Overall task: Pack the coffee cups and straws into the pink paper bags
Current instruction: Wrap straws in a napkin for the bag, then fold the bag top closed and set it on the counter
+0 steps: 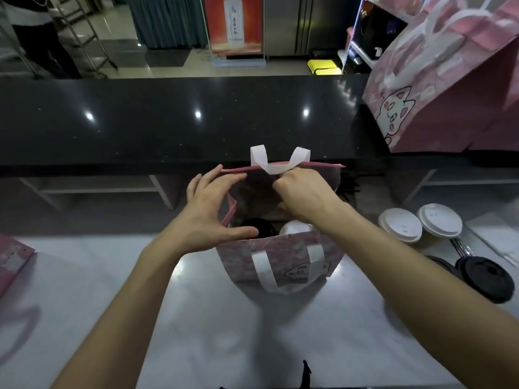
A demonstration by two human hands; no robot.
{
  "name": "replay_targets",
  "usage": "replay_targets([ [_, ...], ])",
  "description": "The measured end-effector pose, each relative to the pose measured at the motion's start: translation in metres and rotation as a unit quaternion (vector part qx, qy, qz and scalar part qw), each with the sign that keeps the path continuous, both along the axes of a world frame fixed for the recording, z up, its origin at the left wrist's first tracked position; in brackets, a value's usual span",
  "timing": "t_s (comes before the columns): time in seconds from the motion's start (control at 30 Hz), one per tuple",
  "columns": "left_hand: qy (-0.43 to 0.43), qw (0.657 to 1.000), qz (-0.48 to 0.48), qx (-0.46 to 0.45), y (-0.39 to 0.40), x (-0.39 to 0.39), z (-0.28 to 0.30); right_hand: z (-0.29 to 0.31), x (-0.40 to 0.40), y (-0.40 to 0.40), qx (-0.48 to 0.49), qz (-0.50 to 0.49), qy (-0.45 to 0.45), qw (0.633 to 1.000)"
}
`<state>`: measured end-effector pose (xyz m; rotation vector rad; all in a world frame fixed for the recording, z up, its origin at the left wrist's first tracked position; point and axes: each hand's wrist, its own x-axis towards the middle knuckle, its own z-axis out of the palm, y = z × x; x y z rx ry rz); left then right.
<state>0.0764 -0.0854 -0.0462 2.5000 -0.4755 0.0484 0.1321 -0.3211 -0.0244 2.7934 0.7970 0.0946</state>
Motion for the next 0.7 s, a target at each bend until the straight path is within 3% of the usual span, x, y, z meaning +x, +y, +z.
replay_targets([
  [0.07,-0.050,0.998,-0.002,-0.045,0.003,-0.002,-0.004,0.003,-0.009,-0.013,0.081,-0.028,0.039,0.996],
  [0.13,-0.094,0.990,0.009,-0.105,0.008,-0.006,-0.012,0.004,-0.027,-0.031,0.246,-0.039,0.095,0.964],
  [0.17,-0.099,0.985,0.019,-0.140,0.013,-0.009,-0.017,0.002,-0.039,-0.042,0.348,-0.036,0.090,0.933],
  [0.23,-0.063,0.977,0.045,-0.200,0.024,-0.014,-0.027,-0.004,-0.065,-0.065,0.551,-0.035,0.028,0.833],
  [0.3,0.004,0.972,0.048,-0.230,0.035,-0.018,-0.036,-0.015,-0.084,-0.086,0.656,-0.062,-0.004,0.752],
  [0.33,0.031,0.972,0.035,-0.229,0.037,-0.017,-0.041,-0.023,-0.089,-0.095,0.665,-0.074,-0.012,0.743],
  [0.43,0.087,0.978,-0.005,-0.192,0.035,-0.013,-0.056,-0.050,-0.094,-0.114,0.639,-0.098,0.012,0.763],
  [0.6,0.142,0.968,-0.025,-0.205,0.024,0.000,-0.059,-0.078,-0.084,-0.128,0.661,-0.132,0.175,0.717],
  [0.7,0.153,0.962,-0.028,-0.225,0.022,0.009,-0.057,-0.077,-0.069,-0.136,0.627,-0.114,0.276,0.720],
])
